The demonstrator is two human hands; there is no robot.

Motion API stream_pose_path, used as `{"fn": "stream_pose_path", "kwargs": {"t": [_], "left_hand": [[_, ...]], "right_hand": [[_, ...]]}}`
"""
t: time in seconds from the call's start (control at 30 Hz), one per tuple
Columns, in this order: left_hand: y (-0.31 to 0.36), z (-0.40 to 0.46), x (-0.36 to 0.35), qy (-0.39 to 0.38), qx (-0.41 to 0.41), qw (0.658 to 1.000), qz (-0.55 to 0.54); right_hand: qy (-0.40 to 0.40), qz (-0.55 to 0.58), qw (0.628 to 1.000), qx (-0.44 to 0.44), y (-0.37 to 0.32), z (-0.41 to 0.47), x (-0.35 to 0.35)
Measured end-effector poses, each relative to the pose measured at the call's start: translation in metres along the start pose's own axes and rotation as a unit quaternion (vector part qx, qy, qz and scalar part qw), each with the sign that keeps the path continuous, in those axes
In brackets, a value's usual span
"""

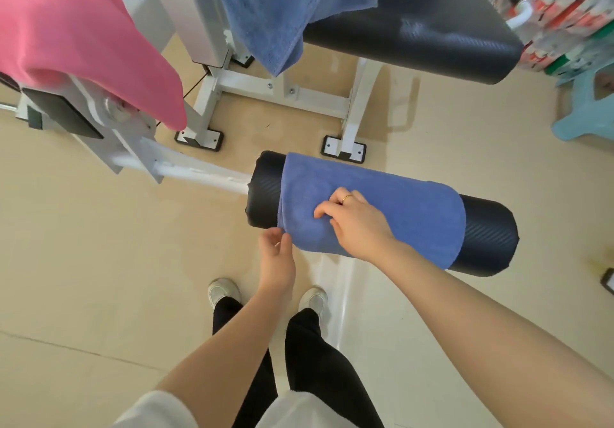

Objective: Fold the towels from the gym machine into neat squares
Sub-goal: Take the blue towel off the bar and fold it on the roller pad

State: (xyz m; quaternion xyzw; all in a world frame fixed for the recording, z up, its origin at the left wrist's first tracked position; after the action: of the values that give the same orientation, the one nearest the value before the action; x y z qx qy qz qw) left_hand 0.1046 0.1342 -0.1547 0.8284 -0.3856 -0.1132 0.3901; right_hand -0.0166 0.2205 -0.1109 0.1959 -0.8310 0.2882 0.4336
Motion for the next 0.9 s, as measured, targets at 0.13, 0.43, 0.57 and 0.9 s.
{"fn": "stream_pose_path", "kwargs": {"t": [0.13, 0.43, 0.57, 0.9], "left_hand": [[0.001, 0.001, -0.001, -0.021, 0.019, 0.998, -0.052], [0.019, 0.007, 0.022, -0.194, -0.026, 0.979, -0.062], [0.020, 0.014, 0.034, -0.254, -0.019, 0.965, -0.057], [-0.005, 0.038, 0.046, -0.005, 0.020, 0.986, 0.163]], "right_hand": [[-0.007, 0.006, 1.000, -0.001, 0.000, 0.000, 0.002], [-0.003, 0.072, 0.997, -0.003, 0.001, 0.002, 0.006], [-0.008, 0.080, 0.997, -0.005, 0.002, 0.004, 0.007], [0.001, 0.161, 0.987, 0.006, 0.011, 0.002, 0.001]]}}
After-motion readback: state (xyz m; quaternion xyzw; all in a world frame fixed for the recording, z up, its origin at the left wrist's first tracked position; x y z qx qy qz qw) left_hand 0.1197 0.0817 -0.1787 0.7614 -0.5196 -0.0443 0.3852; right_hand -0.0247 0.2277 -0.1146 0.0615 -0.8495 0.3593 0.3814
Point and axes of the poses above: each hand's wrist, its own z-axis towards the middle knuckle, its own x-axis out of the back of the hand, y = z × x, the point moved 1 cm from there along z, towards the middle knuckle, and after that the axes turned 3 degrees about -x, right-handed, at the moved point
